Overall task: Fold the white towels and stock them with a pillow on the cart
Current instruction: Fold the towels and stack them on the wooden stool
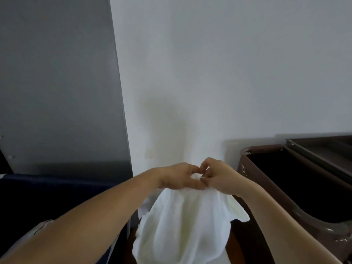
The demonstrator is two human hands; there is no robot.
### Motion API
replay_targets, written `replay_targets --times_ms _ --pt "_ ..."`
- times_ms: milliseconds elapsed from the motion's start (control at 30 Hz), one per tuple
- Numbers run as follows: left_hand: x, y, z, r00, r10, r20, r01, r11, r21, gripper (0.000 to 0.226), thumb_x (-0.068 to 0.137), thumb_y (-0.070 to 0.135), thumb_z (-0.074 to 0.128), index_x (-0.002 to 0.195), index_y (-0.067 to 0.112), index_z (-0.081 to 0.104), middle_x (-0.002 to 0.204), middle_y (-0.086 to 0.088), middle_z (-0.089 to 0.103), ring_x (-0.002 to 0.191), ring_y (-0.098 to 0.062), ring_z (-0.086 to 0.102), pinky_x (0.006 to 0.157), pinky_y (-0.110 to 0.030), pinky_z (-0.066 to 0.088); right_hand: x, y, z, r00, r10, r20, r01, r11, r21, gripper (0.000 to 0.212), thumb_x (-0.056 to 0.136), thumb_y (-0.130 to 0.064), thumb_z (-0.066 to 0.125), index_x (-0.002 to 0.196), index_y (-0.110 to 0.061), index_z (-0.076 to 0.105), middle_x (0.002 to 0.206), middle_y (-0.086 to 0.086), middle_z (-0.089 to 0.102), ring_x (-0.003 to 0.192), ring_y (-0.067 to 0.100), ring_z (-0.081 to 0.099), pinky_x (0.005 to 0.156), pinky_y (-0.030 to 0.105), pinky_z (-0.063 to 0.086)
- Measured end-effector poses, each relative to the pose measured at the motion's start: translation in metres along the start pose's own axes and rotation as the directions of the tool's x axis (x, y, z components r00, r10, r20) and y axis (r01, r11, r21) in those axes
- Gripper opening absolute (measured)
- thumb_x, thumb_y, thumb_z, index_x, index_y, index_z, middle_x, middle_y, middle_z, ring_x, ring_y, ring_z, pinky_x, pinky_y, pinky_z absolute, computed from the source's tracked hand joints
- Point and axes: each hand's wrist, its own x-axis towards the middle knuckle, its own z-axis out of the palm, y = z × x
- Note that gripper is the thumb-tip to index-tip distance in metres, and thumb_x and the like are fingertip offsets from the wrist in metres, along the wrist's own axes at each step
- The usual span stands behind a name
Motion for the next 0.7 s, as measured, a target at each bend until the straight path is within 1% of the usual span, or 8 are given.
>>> replay_targets --times_ms 100,167,233,300,367,467,600,700 --pt "0.0 -0.003 -0.002 1.0 -0.007 0.002 0.007 1.0 0.017 0.041 0.087 0.048 0.069 0.123 0.03 0.062 0.104 0.009 0.062 0.093 -0.006 0.057 0.081 -0.021 0.046 -0.005 0.002 -0.002 1.0 -0.011 0.017 0.01 0.999 0.039 0.024 0.082 -0.012 0.074 0.081 -0.024 0.053 0.06 -0.012 0.061 0.056 0.003 0.051 0.055 0.016 0.04" --pt "0.001 -0.004 -0.003 1.0 -0.009 -0.014 0.011 0.989 0.15 0.037 0.09 0.047 0.066 0.12 0.026 0.063 0.098 0.01 0.06 0.088 -0.008 0.057 0.073 -0.02 0.046 -0.009 0.007 -0.001 1.0 0.013 0.022 -0.014 0.998 0.069 0.026 0.078 -0.014 0.079 0.08 -0.023 0.054 0.061 -0.01 0.059 0.061 0.01 0.051 0.06 0.025 0.042" --pt "0.001 -0.006 -0.002 1.0 0.004 -0.021 0.003 0.948 0.318 0.034 0.095 0.042 0.06 0.121 0.02 0.061 0.095 0.008 0.055 0.089 -0.014 0.055 0.069 -0.022 0.043 -0.012 0.013 0.002 0.998 0.04 0.039 -0.043 0.997 0.069 0.024 0.078 -0.015 0.079 0.084 -0.023 0.058 0.066 -0.007 0.065 0.068 0.013 0.058 0.067 0.034 0.05" --pt "0.003 -0.012 -0.002 0.998 0.025 -0.059 -0.001 0.924 0.382 0.03 0.099 0.038 0.054 0.119 0.017 0.06 0.098 0.006 0.054 0.091 -0.015 0.053 0.071 -0.024 0.04 -0.013 0.017 0.003 0.998 0.049 0.032 -0.048 0.999 -0.016 0.019 0.082 -0.014 0.073 0.087 -0.026 0.06 0.075 -0.008 0.068 0.071 0.01 0.061 0.07 0.029 0.052" --pt "0.002 -0.015 -0.01 0.986 0.064 -0.153 -0.006 0.934 0.358 0.023 0.099 0.034 0.054 0.111 0.016 0.062 0.097 0.006 0.056 0.091 -0.016 0.053 0.074 -0.026 0.039 -0.014 0.022 0.002 0.999 0.043 -0.014 -0.045 0.986 -0.158 0.014 0.086 -0.014 0.065 0.095 -0.025 0.063 0.084 -0.009 0.066 0.076 0.01 0.06 0.065 0.019 0.046" --pt "-0.001 -0.02 -0.032 0.949 0.085 -0.303 0.018 0.946 0.323 0.015 0.098 0.032 0.056 0.101 0.018 0.062 0.094 0.003 0.059 0.089 -0.017 0.055 0.074 -0.028 0.041 -0.015 0.034 -0.003 0.996 0.086 -0.031 -0.091 0.954 -0.287 0.018 0.087 -0.012 0.059 0.104 -0.011 0.064 0.089 -0.001 0.064 0.084 0.021 0.062 0.066 0.024 0.044" --pt "-0.011 -0.029 -0.06 0.869 0.038 -0.494 0.12 0.951 0.284 0.016 0.099 0.032 0.053 0.093 0.019 0.061 0.082 0.005 0.057 0.077 -0.018 0.055 0.066 -0.029 0.042 -0.016 0.04 -0.017 0.98 0.172 -0.101 -0.191 0.954 -0.232 0.014 0.09 -0.011 0.054 0.096 -0.004 0.065 0.076 0.002 0.06 0.069 0.019 0.058 0.059 0.026 0.042" --pt "-0.013 -0.039 -0.064 0.82 -0.029 -0.572 0.202 0.949 0.243 0.019 0.1 0.032 0.05 0.094 0.017 0.06 0.084 0.003 0.06 0.078 -0.02 0.058 0.066 -0.031 0.044 -0.019 0.035 -0.026 0.976 0.155 -0.152 -0.176 0.974 -0.141 0.025 0.096 -0.013 0.051 0.083 0.007 0.06 0.065 0.002 0.054 0.061 0.014 0.05 0.058 0.027 0.038"
